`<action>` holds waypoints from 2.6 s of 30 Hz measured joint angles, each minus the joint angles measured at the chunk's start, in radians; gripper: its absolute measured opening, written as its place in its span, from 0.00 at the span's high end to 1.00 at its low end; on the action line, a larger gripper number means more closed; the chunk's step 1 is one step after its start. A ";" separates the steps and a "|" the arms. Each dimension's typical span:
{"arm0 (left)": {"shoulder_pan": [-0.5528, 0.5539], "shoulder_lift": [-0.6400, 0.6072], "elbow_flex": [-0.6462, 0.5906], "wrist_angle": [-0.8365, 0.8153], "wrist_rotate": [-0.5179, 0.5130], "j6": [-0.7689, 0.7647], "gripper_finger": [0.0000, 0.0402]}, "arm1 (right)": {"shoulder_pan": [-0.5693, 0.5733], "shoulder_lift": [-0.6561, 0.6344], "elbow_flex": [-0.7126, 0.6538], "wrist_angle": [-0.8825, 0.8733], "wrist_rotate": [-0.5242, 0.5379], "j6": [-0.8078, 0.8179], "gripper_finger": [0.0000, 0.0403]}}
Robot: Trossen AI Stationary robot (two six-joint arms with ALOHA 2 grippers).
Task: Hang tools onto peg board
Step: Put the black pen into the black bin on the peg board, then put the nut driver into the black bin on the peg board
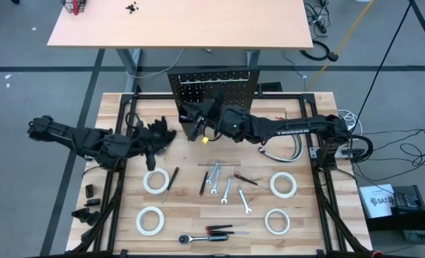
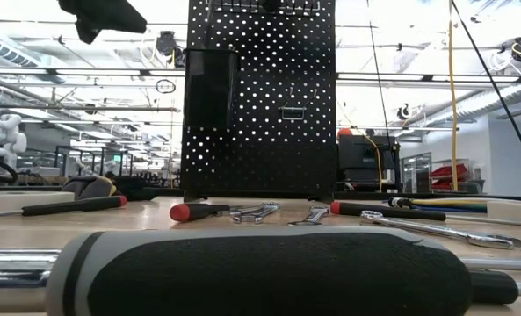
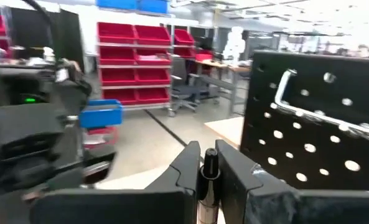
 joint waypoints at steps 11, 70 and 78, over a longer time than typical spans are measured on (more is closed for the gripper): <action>-0.027 0.009 -0.018 0.025 0.001 0.000 0.85 | -0.015 0.000 0.000 -0.133 -0.007 0.068 0.89; -0.079 0.508 -0.016 0.240 0.526 0.190 0.85 | 0.397 0.113 -0.001 -0.984 -0.456 0.847 0.47; -0.133 0.508 -0.022 0.270 0.528 0.223 0.85 | 0.541 0.094 -0.001 -1.228 -0.384 0.971 0.47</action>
